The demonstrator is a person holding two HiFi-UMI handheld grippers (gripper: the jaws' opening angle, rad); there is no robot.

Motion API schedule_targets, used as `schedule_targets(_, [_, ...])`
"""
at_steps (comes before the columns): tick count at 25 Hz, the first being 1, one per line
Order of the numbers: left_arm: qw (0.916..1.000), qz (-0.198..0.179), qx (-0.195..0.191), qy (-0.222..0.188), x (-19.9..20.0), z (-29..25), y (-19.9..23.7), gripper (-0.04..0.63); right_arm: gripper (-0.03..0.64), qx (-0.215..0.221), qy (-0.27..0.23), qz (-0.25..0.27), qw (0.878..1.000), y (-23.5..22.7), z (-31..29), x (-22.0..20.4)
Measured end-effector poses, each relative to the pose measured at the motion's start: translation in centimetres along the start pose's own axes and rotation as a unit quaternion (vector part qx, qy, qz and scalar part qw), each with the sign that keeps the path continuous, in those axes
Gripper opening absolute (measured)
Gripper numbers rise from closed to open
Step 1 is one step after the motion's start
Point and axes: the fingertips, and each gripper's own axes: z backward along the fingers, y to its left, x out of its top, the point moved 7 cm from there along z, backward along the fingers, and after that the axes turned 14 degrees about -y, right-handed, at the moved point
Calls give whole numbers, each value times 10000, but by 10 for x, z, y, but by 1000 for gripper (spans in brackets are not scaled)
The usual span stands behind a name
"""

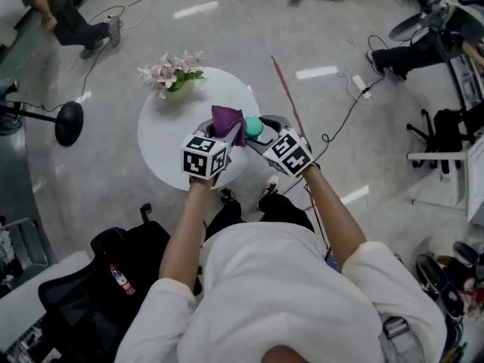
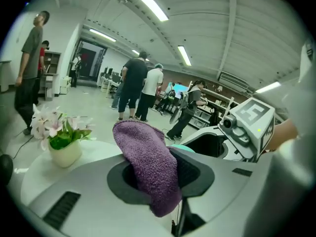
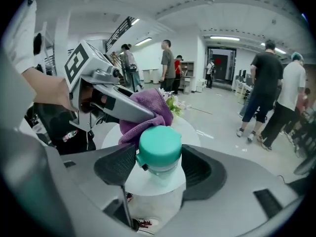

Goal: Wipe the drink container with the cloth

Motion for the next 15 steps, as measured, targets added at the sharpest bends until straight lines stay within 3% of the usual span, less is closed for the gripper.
schedule_targets(5, [9995,-42,-298,-51,-2,-14,5,123,299,-629,32,-415,9972,6,2,-2])
schedule_targets(10, [9986,335,-374,136,-28,-24,16,123,299,-1238,-51,-736,9896,14,6,-4])
schedule_targets(15, [9968,663,-406,203,-58,-40,32,123,299,-1543,-96,-919,9837,13,4,-6])
